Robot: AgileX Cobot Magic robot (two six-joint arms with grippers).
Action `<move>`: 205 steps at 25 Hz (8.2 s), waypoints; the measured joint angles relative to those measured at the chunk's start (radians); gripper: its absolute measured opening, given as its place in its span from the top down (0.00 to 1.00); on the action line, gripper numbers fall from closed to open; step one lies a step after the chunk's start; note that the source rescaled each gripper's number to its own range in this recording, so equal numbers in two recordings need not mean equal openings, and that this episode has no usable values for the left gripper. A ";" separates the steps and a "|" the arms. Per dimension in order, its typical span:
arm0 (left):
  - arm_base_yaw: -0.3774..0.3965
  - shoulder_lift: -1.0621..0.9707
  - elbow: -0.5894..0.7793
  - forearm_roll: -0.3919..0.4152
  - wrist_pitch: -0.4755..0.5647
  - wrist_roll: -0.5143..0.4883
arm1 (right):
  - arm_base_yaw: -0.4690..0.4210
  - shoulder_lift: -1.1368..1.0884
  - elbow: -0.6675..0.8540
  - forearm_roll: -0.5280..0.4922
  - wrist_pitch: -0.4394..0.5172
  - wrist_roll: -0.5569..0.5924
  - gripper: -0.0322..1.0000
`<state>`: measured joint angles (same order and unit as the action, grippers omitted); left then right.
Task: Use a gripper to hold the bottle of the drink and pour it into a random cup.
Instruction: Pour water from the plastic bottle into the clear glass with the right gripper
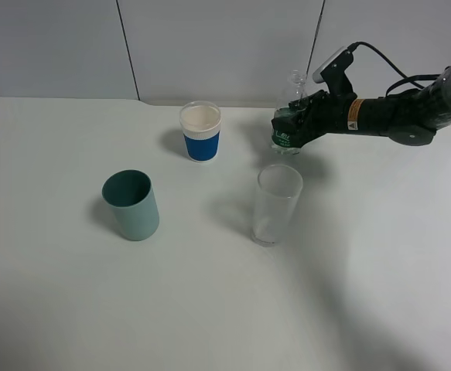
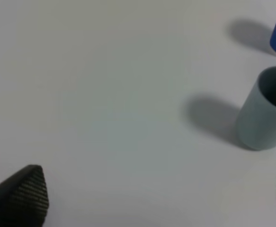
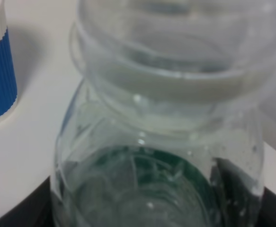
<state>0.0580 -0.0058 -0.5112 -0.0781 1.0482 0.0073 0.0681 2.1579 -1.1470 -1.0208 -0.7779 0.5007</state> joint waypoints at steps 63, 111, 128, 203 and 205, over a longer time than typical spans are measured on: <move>0.000 0.000 0.000 0.002 0.000 0.000 | 0.149 -0.232 -0.023 -0.440 0.042 -0.270 0.96; 0.000 0.000 0.000 0.002 0.000 0.000 | 0.156 -0.332 -0.023 -0.688 -0.078 -0.608 0.96; 0.000 0.000 0.000 0.002 0.000 0.000 | 0.156 -0.332 -0.023 -0.688 -0.078 -0.740 0.96; 0.000 0.000 0.000 0.002 0.000 0.000 | 0.184 -0.357 0.048 -0.687 -0.023 -1.190 0.96; 0.000 0.000 0.000 0.002 0.000 0.000 | 0.184 -0.357 0.048 -0.687 -0.023 -1.190 0.96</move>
<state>0.0580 -0.0058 -0.5112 -0.0764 1.0482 0.0073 0.2520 1.8007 -1.0991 -1.7083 -0.8010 -0.6898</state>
